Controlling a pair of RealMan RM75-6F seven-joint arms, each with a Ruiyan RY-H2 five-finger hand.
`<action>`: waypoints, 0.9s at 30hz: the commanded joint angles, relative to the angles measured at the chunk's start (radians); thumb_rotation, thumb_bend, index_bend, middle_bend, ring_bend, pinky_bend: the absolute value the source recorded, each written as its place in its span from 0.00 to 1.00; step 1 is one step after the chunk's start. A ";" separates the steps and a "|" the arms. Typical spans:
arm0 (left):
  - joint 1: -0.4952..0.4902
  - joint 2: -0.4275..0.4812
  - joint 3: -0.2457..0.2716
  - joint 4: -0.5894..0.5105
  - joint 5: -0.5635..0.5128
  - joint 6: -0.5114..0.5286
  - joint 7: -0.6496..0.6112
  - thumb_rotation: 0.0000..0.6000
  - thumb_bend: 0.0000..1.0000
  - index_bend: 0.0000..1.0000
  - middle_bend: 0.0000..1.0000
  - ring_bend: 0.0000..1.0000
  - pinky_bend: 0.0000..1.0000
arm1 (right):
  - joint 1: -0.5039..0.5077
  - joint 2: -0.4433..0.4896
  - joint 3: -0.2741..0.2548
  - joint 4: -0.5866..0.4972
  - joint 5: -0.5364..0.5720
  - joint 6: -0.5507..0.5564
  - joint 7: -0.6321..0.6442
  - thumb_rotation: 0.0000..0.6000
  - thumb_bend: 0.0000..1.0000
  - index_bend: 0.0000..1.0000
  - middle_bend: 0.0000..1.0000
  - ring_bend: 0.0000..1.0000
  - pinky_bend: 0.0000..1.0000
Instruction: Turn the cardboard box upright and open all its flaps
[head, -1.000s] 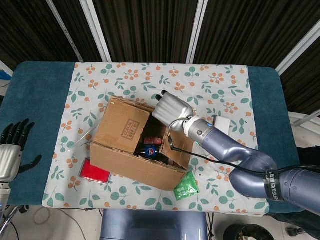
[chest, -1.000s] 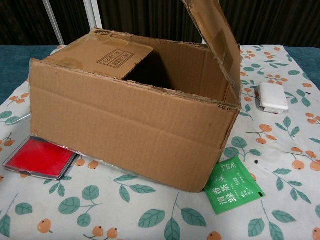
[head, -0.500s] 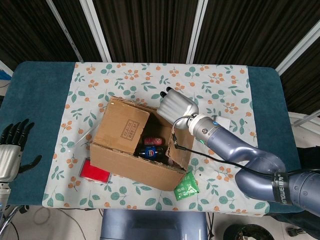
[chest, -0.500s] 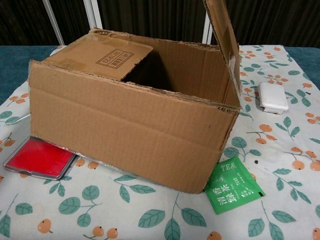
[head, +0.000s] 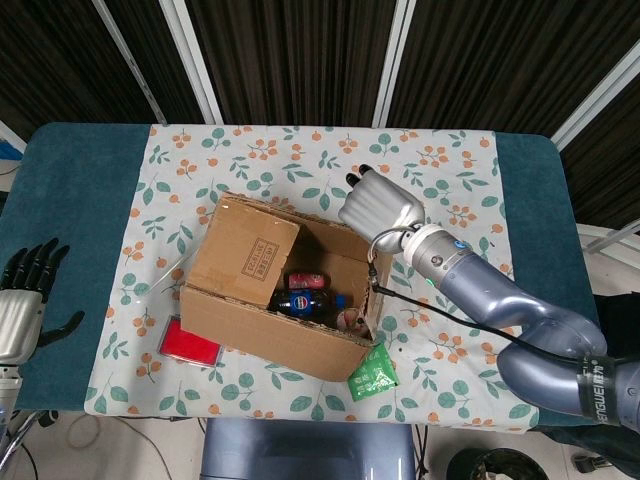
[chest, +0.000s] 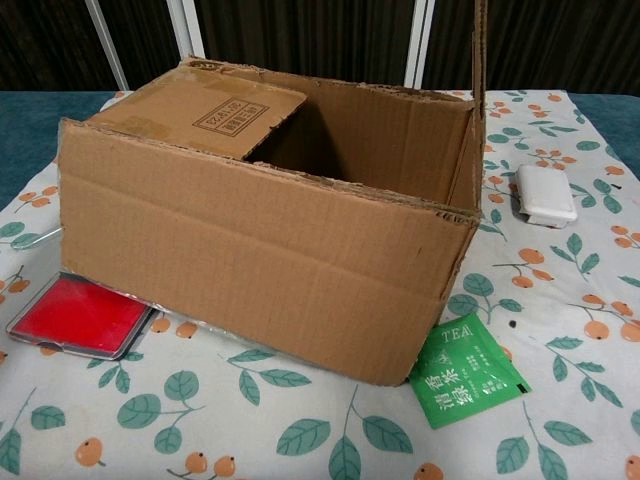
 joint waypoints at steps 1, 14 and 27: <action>0.001 -0.001 0.000 0.002 0.001 0.001 0.001 1.00 0.21 0.00 0.00 0.00 0.00 | -0.009 0.023 -0.010 -0.011 -0.004 -0.004 -0.004 1.00 1.00 0.64 0.43 0.20 0.25; 0.002 -0.002 0.002 0.000 0.005 0.001 0.002 1.00 0.21 0.00 0.00 0.00 0.00 | -0.073 0.089 -0.036 -0.047 -0.030 -0.004 0.004 1.00 1.00 0.64 0.43 0.20 0.25; 0.002 -0.005 0.003 0.004 0.004 -0.003 0.007 1.00 0.21 0.00 0.00 0.00 0.00 | -0.185 0.118 -0.066 -0.084 -0.057 0.031 0.018 1.00 1.00 0.62 0.42 0.20 0.25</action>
